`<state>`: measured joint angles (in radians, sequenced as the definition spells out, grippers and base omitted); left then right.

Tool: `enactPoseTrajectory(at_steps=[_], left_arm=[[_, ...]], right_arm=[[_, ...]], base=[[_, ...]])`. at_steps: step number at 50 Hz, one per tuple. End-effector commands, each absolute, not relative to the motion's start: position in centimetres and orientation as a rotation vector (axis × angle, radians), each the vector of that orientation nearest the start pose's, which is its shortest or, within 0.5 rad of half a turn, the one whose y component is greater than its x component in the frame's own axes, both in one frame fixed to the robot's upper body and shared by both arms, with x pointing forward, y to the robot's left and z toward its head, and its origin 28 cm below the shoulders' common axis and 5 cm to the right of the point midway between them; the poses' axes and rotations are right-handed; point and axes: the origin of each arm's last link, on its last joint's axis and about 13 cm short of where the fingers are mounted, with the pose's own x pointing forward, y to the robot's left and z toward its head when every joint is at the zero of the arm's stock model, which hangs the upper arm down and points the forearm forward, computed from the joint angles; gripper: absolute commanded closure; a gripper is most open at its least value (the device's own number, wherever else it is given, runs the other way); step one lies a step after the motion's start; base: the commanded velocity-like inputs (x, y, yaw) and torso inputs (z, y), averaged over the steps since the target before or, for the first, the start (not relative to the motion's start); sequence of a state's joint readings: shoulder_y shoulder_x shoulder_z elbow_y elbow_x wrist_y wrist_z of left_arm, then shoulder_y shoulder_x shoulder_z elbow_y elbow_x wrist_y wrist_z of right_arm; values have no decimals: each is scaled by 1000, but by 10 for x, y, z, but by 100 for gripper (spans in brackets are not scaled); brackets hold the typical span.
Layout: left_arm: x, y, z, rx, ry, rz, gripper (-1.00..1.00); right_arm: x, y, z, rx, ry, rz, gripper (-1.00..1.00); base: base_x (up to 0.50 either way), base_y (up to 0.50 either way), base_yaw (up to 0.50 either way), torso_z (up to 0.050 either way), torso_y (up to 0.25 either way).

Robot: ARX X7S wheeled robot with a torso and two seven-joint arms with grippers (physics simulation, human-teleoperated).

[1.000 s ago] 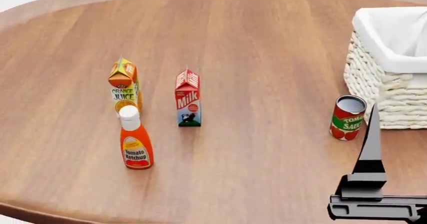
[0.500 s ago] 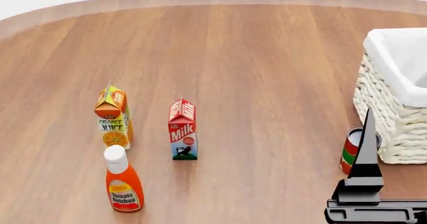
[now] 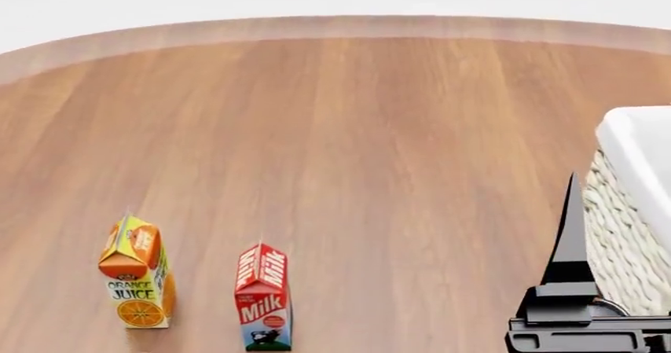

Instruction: Pick the milk and place it in the basket.

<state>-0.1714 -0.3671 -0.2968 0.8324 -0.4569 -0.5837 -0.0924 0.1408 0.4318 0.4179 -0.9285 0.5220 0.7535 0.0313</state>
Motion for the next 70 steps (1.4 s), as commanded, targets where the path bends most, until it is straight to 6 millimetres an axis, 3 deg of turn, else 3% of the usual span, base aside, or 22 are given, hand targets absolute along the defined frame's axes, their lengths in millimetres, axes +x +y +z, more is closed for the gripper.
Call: enactPoseTrajectory(at_steps=[1, 52, 70], left_arm=[[190, 282, 195, 37, -466, 42, -100], [189, 283, 197, 39, -472, 47, -100], [189, 283, 197, 40, -471, 47, -100]], right_arm=[[171, -187, 201, -117, -385, -26, -100], [173, -186, 198, -140, -365, -12, -100], [194, -193, 190, -271, -170, 198, -100]], base=[[500, -66, 0, 0, 0], [499, -34, 0, 0, 1], [0, 0, 0, 0, 0]])
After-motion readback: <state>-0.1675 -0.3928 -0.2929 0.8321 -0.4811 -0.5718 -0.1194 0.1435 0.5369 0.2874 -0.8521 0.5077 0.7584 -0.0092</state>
